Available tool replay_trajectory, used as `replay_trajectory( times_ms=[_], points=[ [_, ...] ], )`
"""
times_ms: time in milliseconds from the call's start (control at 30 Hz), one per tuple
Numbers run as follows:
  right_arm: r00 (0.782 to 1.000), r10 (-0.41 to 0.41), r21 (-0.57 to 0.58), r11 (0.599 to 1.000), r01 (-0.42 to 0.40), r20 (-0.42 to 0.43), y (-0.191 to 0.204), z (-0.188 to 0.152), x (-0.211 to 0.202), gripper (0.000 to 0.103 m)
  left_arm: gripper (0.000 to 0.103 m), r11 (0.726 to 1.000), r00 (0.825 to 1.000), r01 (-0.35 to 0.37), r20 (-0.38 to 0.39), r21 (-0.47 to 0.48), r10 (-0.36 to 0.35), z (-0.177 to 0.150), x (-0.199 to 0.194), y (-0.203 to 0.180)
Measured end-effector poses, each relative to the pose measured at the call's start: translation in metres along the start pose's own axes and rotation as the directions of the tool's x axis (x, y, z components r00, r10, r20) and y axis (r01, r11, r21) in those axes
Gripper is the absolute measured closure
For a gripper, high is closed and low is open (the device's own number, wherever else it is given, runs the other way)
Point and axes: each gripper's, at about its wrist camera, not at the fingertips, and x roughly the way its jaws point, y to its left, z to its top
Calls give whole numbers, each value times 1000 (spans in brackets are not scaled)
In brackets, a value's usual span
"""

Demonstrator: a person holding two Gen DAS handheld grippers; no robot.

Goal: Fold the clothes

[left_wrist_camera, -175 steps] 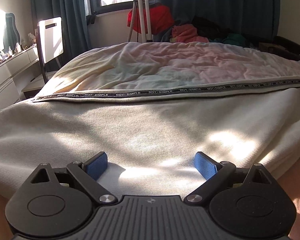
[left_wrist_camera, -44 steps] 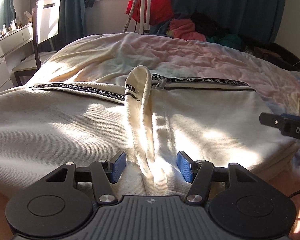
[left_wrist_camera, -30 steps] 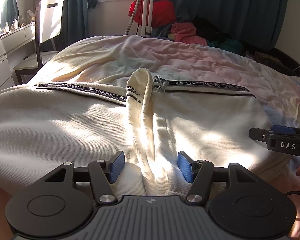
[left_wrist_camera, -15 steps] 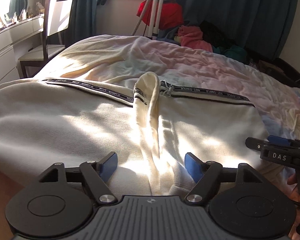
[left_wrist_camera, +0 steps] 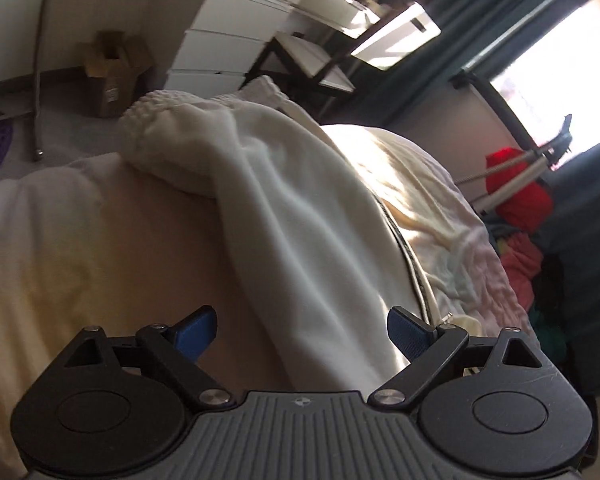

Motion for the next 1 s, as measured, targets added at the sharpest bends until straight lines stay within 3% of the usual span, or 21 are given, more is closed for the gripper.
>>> replay_trajectory(
  times_ms=[233, 400, 467, 600, 633, 667, 733, 767, 833, 933, 1000],
  points=[
    [1000, -19, -18, 1000, 19, -4, 4, 0, -3, 28, 10, 985, 998, 8, -66, -174, -19, 14, 22, 28],
    [1000, -21, -13, 1000, 21, -7, 4, 2, -5, 28, 16, 962, 998, 31, -38, -272, -43, 33, 42, 36],
    [1000, -19, -10, 1000, 19, 1, 5, 2, -9, 28, 23, 955, 999, 31, -17, -296, -38, 43, 49, 37],
    [997, 49, -34, 998, -46, 66, 15, 4, -30, 30, 48, 954, 1000, 31, 12, -298, -29, 59, 63, 39],
    [994, 68, -54, 997, -63, 85, 20, 4, -36, 30, 59, 956, 999, 40, 23, -291, -35, 62, 65, 40],
    [991, 87, -74, 994, -80, 103, 25, 4, -42, 30, 63, 958, 999, 47, 33, -283, -39, 64, 67, 40],
    [990, 115, -119, 987, -105, 79, 36, 1, -40, 30, 83, 967, 997, 61, 57, -247, -49, 67, 69, 36],
    [989, 128, -141, 983, -118, 67, 41, 0, -40, 30, 86, 974, 996, 62, 75, -216, -47, 66, 67, 31],
    [991, 127, -163, 978, -132, -43, 48, -7, -22, 31, 90, 991, 991, 40, 130, -127, -23, 65, 60, 17],
    [986, 154, -114, 980, -161, -68, 41, -8, -14, 30, 91, 1000, 976, -5, 219, 22, 1, 56, 47, -13],
    [982, 168, -83, 981, -175, -82, 37, -7, -12, 30, 92, 990, 959, -42, 283, 136, 2, 49, 35, -38]
  ],
)
